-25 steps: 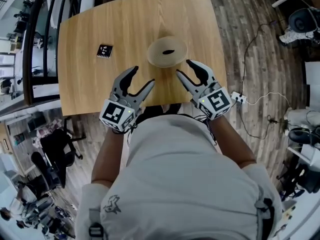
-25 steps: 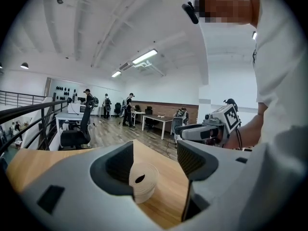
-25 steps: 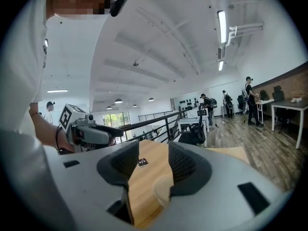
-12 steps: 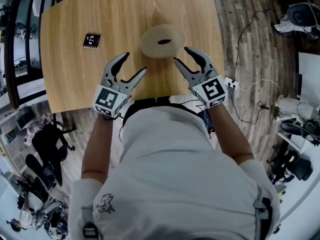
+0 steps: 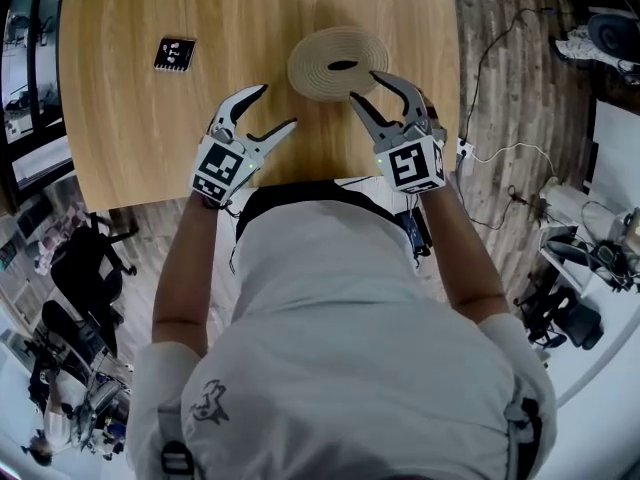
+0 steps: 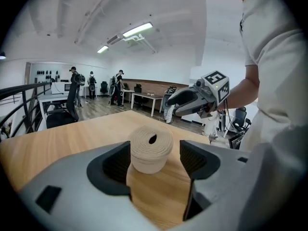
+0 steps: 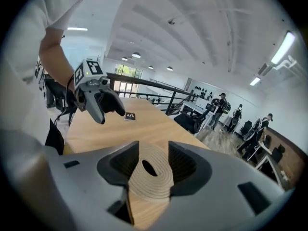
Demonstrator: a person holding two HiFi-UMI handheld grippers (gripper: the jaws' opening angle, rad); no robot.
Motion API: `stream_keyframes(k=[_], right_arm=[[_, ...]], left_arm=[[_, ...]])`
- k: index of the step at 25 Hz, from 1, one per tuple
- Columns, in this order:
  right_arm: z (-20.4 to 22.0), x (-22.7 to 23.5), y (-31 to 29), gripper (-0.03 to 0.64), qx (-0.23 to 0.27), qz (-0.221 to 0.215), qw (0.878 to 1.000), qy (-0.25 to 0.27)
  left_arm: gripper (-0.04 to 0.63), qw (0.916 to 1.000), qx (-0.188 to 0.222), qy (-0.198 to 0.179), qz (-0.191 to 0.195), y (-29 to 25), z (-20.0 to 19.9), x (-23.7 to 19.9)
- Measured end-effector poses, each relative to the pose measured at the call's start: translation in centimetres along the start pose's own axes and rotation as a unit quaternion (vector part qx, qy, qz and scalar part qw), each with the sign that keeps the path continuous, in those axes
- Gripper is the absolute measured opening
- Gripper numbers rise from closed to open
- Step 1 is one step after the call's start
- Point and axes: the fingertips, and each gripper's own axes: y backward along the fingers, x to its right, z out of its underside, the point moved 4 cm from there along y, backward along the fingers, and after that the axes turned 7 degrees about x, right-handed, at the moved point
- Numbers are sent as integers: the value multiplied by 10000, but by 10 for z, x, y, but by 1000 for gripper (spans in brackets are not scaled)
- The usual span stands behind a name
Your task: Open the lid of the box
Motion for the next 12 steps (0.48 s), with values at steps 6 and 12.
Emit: stream_keyframes(k=[6,12], right_arm=[[31,-9,-37,198,-735,-254,9937,803],[64,-14,-74,193,-1193,-456,9776,1673]], left_arm=[[310,9983,-491,-124,294,-23,43,-18],[310,9953,-753,-144,597,-51,81,-23]])
